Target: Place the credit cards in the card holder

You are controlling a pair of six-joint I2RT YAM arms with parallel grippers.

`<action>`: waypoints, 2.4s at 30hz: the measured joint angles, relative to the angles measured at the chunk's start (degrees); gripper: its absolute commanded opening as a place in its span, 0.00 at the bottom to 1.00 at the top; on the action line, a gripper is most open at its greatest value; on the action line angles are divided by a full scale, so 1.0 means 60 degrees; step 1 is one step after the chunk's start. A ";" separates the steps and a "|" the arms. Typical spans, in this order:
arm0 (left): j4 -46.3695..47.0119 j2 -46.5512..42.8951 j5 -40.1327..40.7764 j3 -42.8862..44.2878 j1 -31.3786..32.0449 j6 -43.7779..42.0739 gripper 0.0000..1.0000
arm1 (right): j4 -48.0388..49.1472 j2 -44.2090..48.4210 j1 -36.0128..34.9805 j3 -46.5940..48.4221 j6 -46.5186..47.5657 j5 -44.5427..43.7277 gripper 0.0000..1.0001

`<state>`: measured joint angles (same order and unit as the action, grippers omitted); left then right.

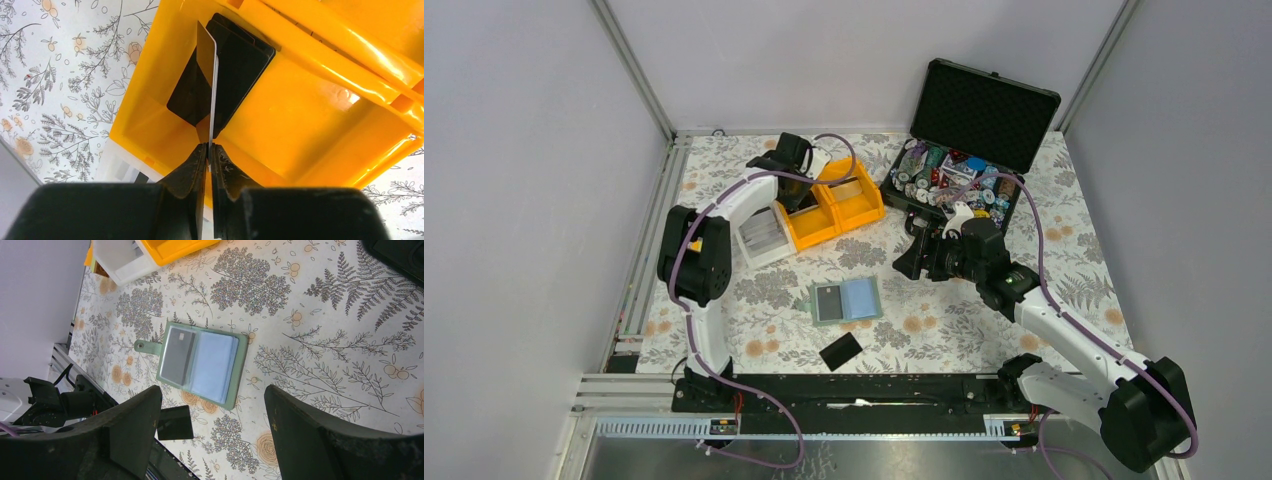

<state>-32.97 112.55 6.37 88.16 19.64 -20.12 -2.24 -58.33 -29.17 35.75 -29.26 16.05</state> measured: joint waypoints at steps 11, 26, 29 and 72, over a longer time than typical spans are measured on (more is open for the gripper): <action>-0.0135 0.0146 -0.0211 0.0229 -0.0051 0.0266 0.00 | 0.0000 -0.0004 0.0000 0.0000 0.0000 0.0004 0.83; -0.0798 0.0146 -0.0208 0.0827 -0.0117 0.1177 0.00 | 0.0000 0.0000 0.0000 0.0000 -0.0026 0.0004 0.83; -0.1147 0.0146 -0.0284 0.1147 -0.0219 0.1803 0.00 | 0.0000 -0.0004 0.0000 0.0000 -0.0029 0.0004 0.83; -0.0149 0.0047 -0.3413 0.0178 -0.1351 0.5071 0.50 | 0.0084 -0.0004 0.0000 -0.0007 -0.0033 0.0076 0.82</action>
<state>-33.87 112.84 -14.11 89.23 11.53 10.31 -1.74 -58.35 -29.17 35.70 -29.45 16.51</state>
